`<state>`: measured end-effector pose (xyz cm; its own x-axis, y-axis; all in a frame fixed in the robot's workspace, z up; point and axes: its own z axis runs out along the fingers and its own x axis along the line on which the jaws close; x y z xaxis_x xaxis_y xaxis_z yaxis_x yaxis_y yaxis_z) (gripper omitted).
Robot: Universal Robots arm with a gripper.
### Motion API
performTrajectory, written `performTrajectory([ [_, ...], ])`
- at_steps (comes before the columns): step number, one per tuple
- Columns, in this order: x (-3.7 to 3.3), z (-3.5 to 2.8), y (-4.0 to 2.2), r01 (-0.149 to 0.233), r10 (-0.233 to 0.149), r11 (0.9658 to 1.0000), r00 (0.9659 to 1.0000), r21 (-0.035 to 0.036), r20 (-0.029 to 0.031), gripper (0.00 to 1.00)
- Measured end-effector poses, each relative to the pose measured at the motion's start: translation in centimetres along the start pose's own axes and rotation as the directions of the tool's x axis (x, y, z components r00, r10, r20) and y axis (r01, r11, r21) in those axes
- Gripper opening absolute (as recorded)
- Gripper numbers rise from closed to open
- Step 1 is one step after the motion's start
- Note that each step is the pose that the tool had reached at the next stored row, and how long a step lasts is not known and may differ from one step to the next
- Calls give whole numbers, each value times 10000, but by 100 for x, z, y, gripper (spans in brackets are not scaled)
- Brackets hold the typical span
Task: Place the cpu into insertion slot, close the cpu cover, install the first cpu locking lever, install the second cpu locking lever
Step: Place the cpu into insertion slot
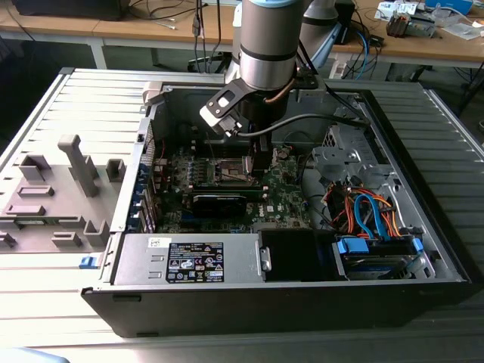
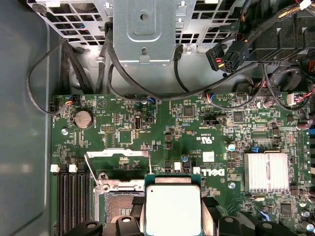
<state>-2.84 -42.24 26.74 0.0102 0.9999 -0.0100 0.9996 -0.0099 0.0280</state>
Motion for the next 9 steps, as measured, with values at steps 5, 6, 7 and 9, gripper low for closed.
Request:
performTrajectory([
  [5,0,0,0,-37,37,10000,10000,0,1,55],
  [6,0,0,0,-47,47,10000,10000,0,1,55],
  [7,0,0,0,-52,52,10000,10000,0,1,55],
  [9,0,0,0,-65,65,10000,10000,0,2,55],
])
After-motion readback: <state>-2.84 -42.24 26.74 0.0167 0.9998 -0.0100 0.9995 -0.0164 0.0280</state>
